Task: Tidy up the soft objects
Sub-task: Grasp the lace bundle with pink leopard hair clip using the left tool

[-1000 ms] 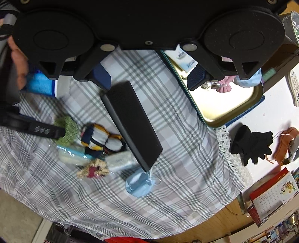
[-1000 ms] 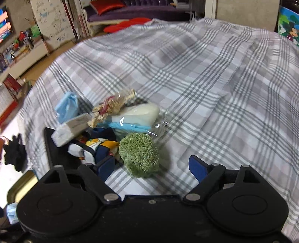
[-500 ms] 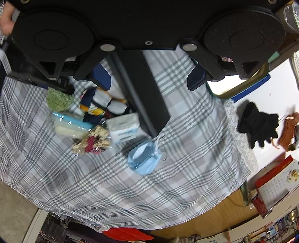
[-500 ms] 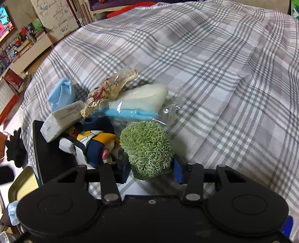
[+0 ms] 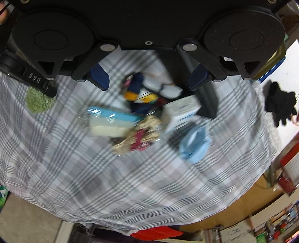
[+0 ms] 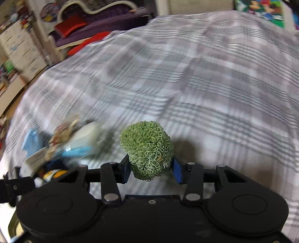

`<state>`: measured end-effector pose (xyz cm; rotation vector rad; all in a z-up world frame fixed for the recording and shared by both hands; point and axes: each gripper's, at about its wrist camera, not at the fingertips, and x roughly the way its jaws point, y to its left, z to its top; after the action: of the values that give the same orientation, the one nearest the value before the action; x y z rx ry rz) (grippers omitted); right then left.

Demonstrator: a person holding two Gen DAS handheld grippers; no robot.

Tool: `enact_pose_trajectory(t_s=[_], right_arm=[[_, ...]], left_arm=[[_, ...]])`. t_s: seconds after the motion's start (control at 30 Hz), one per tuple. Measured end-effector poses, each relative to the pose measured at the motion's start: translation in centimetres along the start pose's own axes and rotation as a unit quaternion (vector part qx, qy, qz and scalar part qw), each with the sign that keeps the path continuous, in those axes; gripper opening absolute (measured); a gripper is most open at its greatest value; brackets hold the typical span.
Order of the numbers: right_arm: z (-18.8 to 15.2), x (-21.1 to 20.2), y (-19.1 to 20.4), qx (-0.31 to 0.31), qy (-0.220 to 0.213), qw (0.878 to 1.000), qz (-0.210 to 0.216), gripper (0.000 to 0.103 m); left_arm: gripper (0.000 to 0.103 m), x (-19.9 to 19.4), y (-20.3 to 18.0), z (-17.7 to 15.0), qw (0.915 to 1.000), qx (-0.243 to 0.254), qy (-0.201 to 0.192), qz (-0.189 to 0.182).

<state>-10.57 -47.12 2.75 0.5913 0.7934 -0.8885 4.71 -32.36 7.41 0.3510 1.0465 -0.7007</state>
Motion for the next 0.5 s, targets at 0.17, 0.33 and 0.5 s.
enact_pose_trajectory(t_s=[0.17,0.33,0.5], right_arm=[[0.3,0.2,-2.0,0.018,-0.012,0.999,-0.039,0.044],[0.7,0.5,-3.5,0.047,-0.006,0.999,-0.013,0.044],[0.7,1.1,-3.6,0.043,-0.009,0.999,-0.015,0.045]], left_arm=[[0.091,1.4,-2.4,2.6,0.9999,0.01,-0.012,-0.007],[0.092,3.6,-3.0,5.5,0.999,0.006,-0.034,0.026],[0.092,6.8,-2.2,6.6,0.9989,-0.025,-0.015,0.037]])
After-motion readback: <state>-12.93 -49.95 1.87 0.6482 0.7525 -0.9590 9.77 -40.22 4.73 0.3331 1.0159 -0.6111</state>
